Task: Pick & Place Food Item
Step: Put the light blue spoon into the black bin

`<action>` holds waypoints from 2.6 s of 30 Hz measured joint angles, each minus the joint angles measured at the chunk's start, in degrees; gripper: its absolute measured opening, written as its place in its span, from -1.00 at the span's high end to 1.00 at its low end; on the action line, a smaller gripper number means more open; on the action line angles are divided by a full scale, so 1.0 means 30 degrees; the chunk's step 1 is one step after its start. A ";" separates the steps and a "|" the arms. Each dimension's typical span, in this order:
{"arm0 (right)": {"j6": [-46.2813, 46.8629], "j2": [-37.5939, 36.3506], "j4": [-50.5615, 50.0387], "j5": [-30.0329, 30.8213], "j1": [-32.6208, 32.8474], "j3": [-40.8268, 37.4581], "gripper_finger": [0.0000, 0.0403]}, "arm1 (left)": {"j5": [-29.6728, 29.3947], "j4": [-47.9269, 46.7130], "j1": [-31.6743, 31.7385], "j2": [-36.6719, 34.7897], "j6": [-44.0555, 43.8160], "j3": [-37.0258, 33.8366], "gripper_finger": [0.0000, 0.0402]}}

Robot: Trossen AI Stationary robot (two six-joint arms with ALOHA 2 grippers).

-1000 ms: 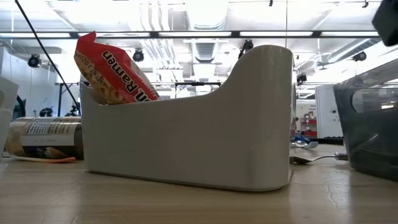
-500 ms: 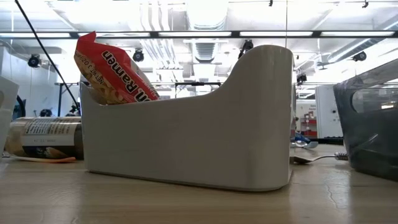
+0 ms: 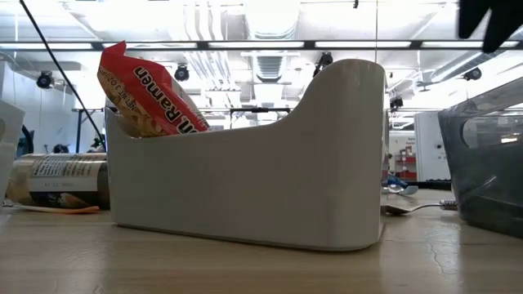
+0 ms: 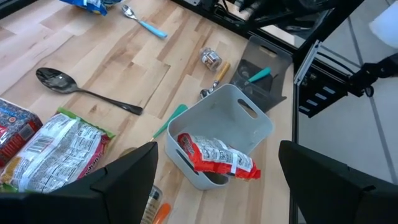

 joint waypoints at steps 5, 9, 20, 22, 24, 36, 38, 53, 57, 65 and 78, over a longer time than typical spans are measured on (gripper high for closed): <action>0.0003 -0.2878 -0.0014 -0.0465 -0.3005 -0.2304 -0.08 | 0.0049 0.0060 0.0000 0.0000 0.0009 0.0000 -0.69; -0.1872 -0.4897 0.0136 -0.1898 -0.6509 -0.4121 -0.08 | 0.0044 0.0146 0.0000 0.0000 0.0066 0.0000 -0.69; -0.9129 -0.5029 0.5162 -0.4883 -1.5435 -0.7273 -0.08 | 0.0037 0.0210 0.0051 0.0015 0.0058 0.0000 -0.69; -0.9769 -0.4498 0.5585 -0.5293 -1.6419 -0.7470 -0.08 | 0.0037 0.0219 0.0051 0.0015 0.0051 0.0000 -0.69; -1.0016 -0.3816 0.5893 -0.5362 -1.7105 -0.7524 -0.08 | 0.0034 0.0270 0.0051 0.0015 0.0051 0.0000 -0.69; -0.9812 0.1406 0.7388 -0.5607 -1.7879 -0.7076 -0.08 | -0.0029 0.0277 0.0117 0.0015 -0.0232 0.0000 -0.69; -0.9956 0.1896 0.8066 -0.5913 -1.7879 -0.7258 -0.08 | -0.0030 0.0276 0.0117 0.0015 -0.0450 0.0000 -0.69; -1.0904 0.2851 1.0766 -0.6577 -1.8403 -0.8858 -0.02 | -0.0030 0.0270 0.0117 0.0015 -0.0910 0.0000 -0.69; -1.0567 0.2516 1.1895 -0.6939 -1.8403 -0.9843 0.19 | -0.0030 0.0270 0.0117 0.0015 -0.0978 0.0000 -0.69; -1.0911 0.1518 1.2217 -0.6576 -1.8403 -1.0674 0.71 | -0.0036 0.0270 0.0117 0.0015 -0.1020 0.0000 -0.69; -1.2724 0.0763 1.2437 -0.6971 -1.7996 -1.0686 0.81 | -0.0036 0.0270 0.0149 0.0015 -0.1093 0.0000 -0.69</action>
